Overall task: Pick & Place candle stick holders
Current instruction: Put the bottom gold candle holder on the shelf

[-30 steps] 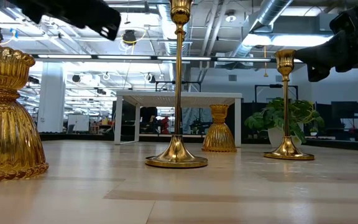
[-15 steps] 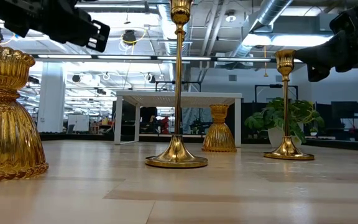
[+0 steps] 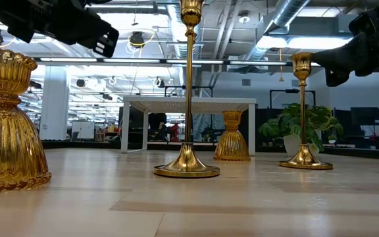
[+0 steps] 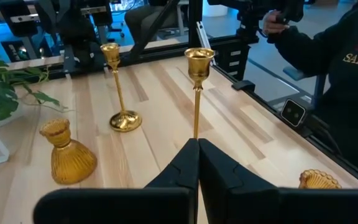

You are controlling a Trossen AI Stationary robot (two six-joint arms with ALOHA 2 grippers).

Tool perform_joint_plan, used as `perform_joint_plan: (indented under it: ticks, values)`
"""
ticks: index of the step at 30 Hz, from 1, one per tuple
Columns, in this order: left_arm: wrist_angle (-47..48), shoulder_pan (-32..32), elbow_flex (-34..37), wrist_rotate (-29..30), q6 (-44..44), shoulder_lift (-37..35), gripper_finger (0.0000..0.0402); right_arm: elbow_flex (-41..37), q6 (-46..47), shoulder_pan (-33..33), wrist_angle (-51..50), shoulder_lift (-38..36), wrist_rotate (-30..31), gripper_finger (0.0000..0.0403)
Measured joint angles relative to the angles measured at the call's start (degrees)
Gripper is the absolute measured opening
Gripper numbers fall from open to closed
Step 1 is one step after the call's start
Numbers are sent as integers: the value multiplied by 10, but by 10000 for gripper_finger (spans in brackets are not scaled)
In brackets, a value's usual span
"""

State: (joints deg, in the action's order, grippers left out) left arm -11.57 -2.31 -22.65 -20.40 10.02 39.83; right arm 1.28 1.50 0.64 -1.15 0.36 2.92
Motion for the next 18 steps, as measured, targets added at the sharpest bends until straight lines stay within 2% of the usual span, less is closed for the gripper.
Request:
perform_joint_plan:
  ticks: [7,18]
  values:
    - [-14,-9,-1,0,0,33,8,0,0,0,0,0,0,0]
    - [-186,-50,-1,-1,2,193,19,0,0,0,0,0,0,0]
